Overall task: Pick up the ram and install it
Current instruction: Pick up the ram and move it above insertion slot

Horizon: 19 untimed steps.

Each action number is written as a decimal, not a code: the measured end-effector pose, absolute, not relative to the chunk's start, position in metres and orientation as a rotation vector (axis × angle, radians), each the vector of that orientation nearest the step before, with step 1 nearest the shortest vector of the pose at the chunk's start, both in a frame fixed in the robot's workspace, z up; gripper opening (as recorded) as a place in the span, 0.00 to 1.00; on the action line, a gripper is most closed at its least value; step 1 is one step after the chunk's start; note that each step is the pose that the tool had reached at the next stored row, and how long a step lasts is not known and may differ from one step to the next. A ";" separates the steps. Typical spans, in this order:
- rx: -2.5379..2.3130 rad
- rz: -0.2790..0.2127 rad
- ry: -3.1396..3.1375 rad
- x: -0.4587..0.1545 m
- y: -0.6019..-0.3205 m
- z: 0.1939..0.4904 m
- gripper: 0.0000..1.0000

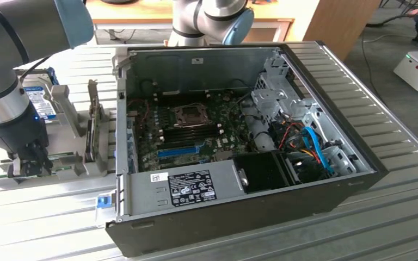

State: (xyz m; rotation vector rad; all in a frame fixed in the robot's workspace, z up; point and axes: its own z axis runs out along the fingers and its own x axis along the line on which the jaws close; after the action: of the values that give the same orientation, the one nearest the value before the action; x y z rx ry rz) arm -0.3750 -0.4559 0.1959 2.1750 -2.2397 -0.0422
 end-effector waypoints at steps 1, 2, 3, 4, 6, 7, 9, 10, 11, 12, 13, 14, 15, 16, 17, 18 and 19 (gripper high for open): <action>2.175 -0.042 -2.240 -0.375 -0.456 0.196 0.24; 2.175 -0.042 -2.240 -0.375 -0.456 0.196 0.24; 2.175 -0.042 -2.240 -0.375 -0.456 0.196 0.24; 2.175 -0.042 -2.240 -0.375 -0.456 0.196 0.24; 2.175 -0.042 -2.240 -0.375 -0.456 0.196 0.24; 2.175 -0.042 -2.240 -0.375 -0.456 0.195 0.24; 2.175 -0.042 -2.240 -0.375 -0.456 0.195 0.24; 2.175 -0.042 -2.240 -0.375 -0.457 0.195 0.24; 2.175 -0.042 -2.240 -0.375 -0.457 0.195 0.24; 2.175 -0.042 -2.240 -0.375 -0.458 0.196 0.24; 2.175 -0.042 -2.240 -0.375 -0.458 0.196 0.24; 2.175 -0.042 -2.240 -0.375 -0.458 0.196 0.24; 2.175 -0.042 -2.240 -0.375 -0.458 0.195 0.24; 2.175 -0.042 -2.240 -0.375 -0.458 0.195 0.24; 2.175 -0.042 -2.240 -0.375 -0.458 0.195 0.24; 2.175 -0.042 -2.240 -0.375 -0.458 0.195 0.24; 2.175 -0.042 -2.240 -0.375 -0.458 0.196 0.24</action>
State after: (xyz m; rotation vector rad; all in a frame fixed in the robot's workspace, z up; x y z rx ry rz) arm -0.3749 -0.4581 0.1955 2.1751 -2.2399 -0.0422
